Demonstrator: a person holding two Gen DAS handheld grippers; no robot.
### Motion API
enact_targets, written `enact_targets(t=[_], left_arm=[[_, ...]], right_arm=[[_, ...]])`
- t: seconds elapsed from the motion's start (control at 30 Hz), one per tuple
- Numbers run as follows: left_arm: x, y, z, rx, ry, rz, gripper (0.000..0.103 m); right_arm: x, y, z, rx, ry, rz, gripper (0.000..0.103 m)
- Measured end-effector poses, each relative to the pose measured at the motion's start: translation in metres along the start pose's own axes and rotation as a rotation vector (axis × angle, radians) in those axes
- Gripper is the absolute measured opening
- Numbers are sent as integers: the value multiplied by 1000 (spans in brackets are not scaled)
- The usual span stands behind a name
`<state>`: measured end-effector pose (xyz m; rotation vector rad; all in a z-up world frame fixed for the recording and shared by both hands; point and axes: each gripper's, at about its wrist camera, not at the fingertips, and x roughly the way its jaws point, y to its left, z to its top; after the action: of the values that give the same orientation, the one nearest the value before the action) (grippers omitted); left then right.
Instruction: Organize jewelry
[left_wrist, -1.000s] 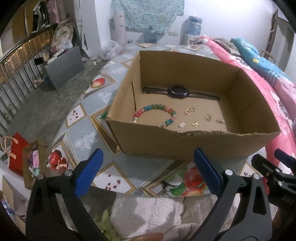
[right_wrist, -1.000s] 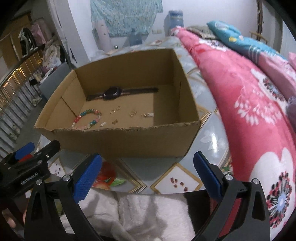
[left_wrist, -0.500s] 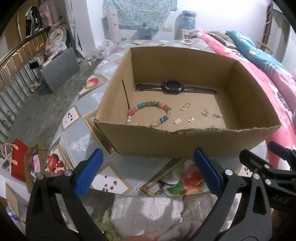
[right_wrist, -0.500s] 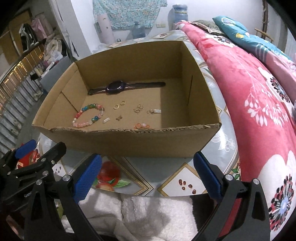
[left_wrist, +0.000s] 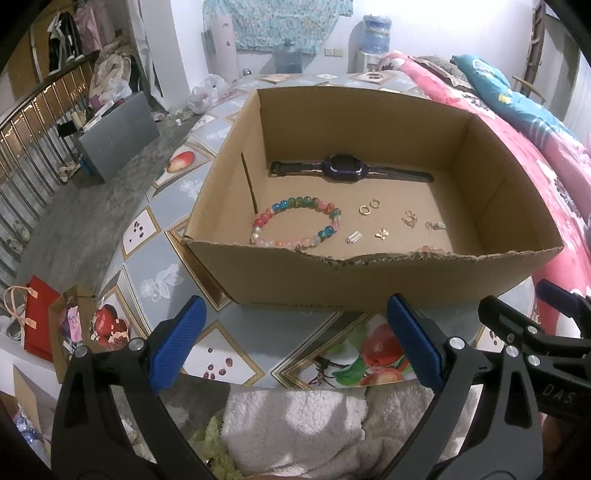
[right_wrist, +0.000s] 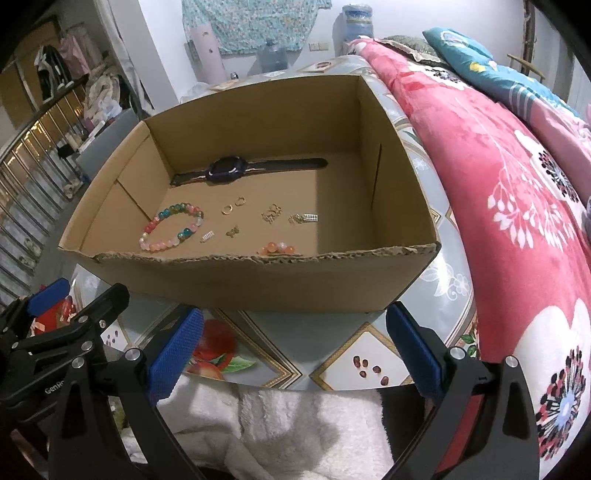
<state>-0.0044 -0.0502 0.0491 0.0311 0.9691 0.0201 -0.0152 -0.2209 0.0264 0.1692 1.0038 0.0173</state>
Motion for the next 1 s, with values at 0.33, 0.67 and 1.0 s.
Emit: enact_targets(t=[0.33, 0.67, 1.0], left_arm=[[6, 0, -1, 1, 25, -3, 94], [10, 0, -1, -3, 47, -3, 94], [13, 1, -1, -6, 59, -6, 94]], right_arm=[[5, 1, -1, 3, 24, -6, 97], [10, 1, -1, 1, 40, -9, 96], [11, 2, -1, 1, 46, -11, 97]])
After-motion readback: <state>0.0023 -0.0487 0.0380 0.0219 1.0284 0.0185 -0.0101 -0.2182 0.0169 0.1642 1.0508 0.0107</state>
